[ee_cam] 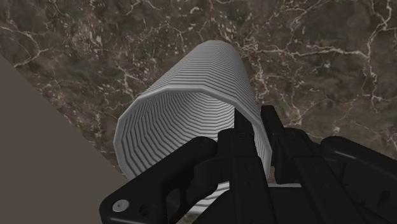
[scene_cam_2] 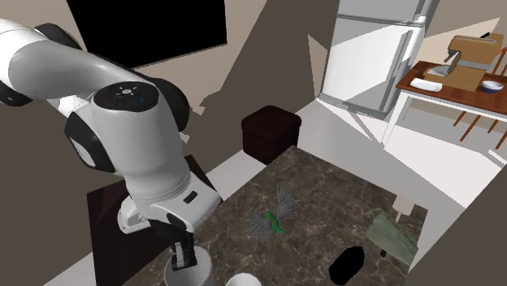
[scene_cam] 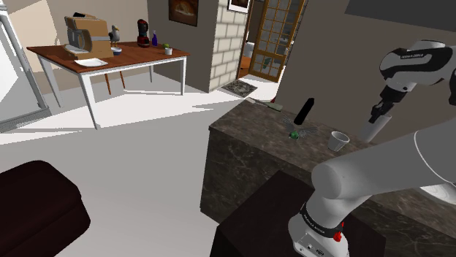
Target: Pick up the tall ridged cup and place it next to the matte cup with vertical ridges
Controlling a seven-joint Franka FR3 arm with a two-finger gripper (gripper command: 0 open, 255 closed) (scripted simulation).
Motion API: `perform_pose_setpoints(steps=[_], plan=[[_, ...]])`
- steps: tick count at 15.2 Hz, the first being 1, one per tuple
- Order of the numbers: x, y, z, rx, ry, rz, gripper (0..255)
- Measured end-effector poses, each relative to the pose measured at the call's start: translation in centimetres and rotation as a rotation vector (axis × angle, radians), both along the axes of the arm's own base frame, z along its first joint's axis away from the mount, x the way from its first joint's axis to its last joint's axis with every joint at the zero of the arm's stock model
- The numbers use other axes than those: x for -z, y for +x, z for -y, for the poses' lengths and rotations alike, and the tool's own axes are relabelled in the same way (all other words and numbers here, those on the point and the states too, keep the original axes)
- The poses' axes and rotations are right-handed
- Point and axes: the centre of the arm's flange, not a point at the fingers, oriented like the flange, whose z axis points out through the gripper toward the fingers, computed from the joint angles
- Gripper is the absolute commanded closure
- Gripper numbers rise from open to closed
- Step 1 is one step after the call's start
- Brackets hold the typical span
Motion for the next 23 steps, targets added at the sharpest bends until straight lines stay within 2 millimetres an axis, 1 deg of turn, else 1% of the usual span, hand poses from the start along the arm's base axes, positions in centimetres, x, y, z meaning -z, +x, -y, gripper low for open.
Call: perform_pose_setpoints(steps=[17, 23], plan=[[8.9, -0.1, 0.0, 0.000, 0.000, 0.000, 255], [12.4, -0.1, -0.1, 0.000, 0.001, 0.000, 255]])
